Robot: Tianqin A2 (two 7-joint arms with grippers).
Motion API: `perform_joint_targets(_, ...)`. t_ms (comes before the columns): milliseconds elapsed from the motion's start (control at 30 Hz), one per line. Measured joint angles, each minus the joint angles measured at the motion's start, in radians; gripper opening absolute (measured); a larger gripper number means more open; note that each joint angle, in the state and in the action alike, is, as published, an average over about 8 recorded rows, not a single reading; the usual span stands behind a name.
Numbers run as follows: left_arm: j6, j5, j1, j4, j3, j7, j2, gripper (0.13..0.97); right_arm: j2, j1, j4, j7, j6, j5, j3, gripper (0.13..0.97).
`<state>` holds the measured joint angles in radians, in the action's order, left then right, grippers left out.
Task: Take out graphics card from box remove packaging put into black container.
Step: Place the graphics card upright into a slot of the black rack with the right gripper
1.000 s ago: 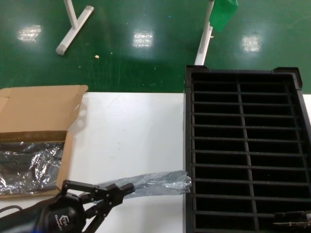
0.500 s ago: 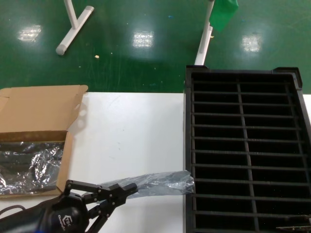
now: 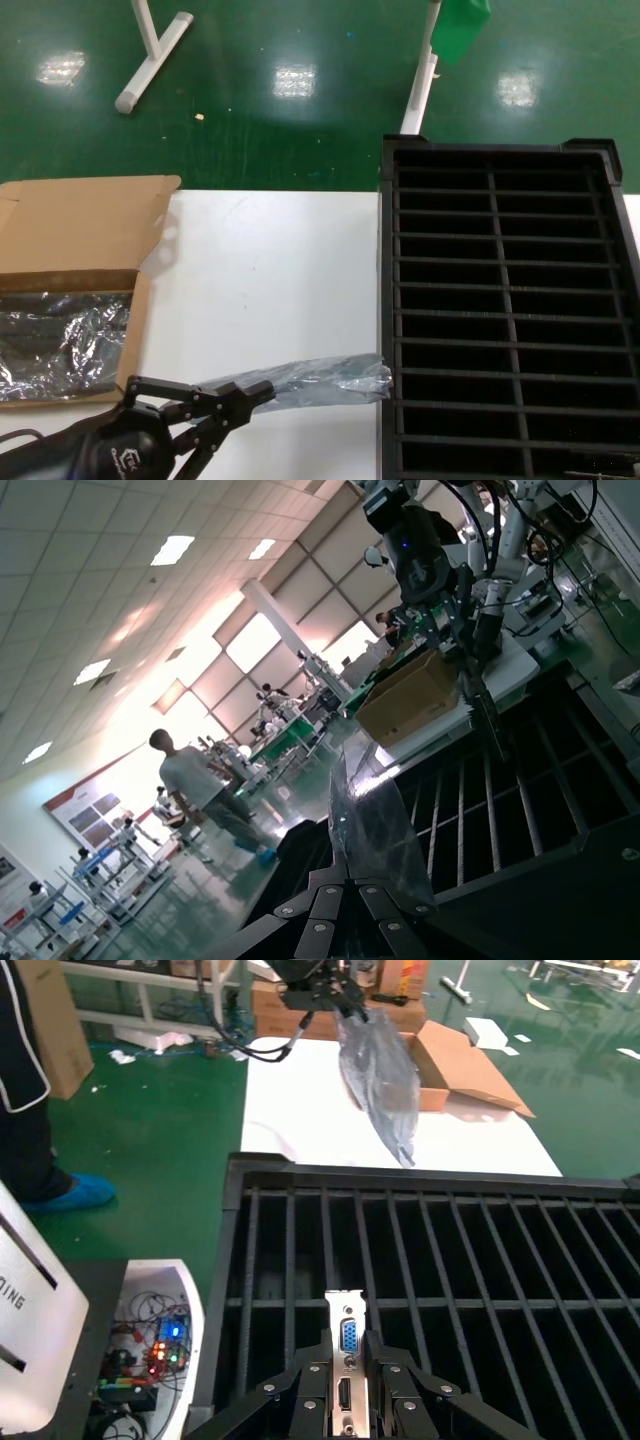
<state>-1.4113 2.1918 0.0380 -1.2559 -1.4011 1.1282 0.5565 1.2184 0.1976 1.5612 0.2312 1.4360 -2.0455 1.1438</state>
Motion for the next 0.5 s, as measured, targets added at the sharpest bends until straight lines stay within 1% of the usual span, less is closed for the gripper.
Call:
perform_joint_targets(100, -0.002, 0.001, -0.002, 0.003, 0.002, 0.002, 0.001, 0.142, 0.007, -0.016, -0.002, 0.014, 0.001, -0.002, 0.025, 0.198)
perform_joint_targets(200, -0.003, 0.002, -0.003, 0.005, 0.004, 0.003, 0.001, 0.142, 0.018, -0.053, -0.007, 0.031, -0.004, -0.006, 0.071, 0.198)
perform_joint_targets(500, -0.008, 0.004, -0.005, 0.015, 0.008, 0.008, 0.001, 0.142, 0.049, -0.213, -0.041, 0.091, -0.006, -0.002, 0.238, 0.198)
